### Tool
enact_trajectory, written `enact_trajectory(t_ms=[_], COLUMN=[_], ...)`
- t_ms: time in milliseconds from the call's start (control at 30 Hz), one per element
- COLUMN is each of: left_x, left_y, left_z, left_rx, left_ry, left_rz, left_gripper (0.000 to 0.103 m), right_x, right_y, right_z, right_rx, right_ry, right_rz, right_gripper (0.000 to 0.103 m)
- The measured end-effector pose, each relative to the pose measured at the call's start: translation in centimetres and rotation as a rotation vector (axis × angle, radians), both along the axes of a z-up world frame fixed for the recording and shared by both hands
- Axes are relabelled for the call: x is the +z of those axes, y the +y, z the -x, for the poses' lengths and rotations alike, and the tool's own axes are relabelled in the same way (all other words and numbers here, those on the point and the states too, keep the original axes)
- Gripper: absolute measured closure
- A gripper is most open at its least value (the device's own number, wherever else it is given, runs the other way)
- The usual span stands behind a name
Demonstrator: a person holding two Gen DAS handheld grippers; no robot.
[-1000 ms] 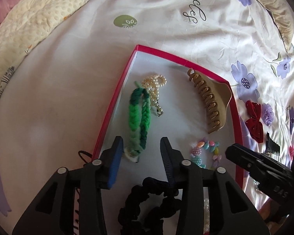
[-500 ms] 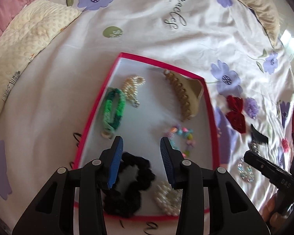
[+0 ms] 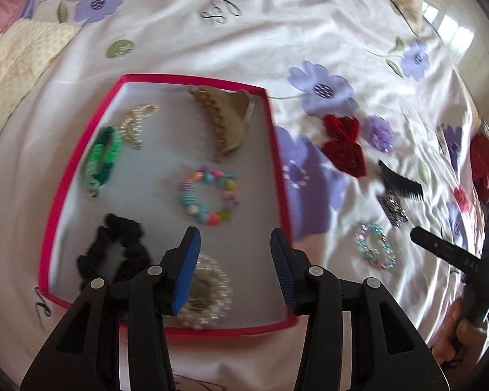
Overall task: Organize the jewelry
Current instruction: 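Move both open tools back toward the remaining jewelry, then grasp the pastel beaded bracelet with the left tool while the right tool grasps the silver watch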
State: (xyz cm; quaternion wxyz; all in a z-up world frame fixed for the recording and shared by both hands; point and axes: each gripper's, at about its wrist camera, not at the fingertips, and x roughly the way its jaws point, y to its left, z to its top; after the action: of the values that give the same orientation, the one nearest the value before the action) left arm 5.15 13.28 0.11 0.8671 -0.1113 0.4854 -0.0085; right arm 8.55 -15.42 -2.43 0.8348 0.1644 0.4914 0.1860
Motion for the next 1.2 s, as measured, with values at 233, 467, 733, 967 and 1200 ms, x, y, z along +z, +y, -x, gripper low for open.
enact_trajectory(t_ms=[233,467,733,967,1200], left_x=[0.0,-0.4,-2.1,-4.2,-6.0], left_y=[-3.0,-5.9,-10.5,-14.7,-16.3], left_z=[-0.5,-0.9,-1.5,-2.9,-4.4], left_rx=[-0.055,-0.117,-0.225,-0.315,-0.356], left_ry=[0.007,0.023,0.064,0.103,0.115], left_rz=[-0.008,-0.006,-0.014,-0.046,-0.038], left_gripper=[0.059,0.058,0.058,0.058,0.067], right_x=[-0.5,-1.0,-1.7,-3.5,-3.7], right_y=[-2.7,-3.7,-3.9,-2.3,-2.7], right_z=[0.2,-0.4,-2.5,-4.3,-4.2], right_rx=[-0.048,-0.066,-0.06,0.006,-0.001], right_ry=[0.003,0.002,-0.005,0.01,-0.002], right_rz=[0.007,0.019,0.089,0.146,0.154], right_gripper=[0.067,0.067,0.057,0.057,0.087])
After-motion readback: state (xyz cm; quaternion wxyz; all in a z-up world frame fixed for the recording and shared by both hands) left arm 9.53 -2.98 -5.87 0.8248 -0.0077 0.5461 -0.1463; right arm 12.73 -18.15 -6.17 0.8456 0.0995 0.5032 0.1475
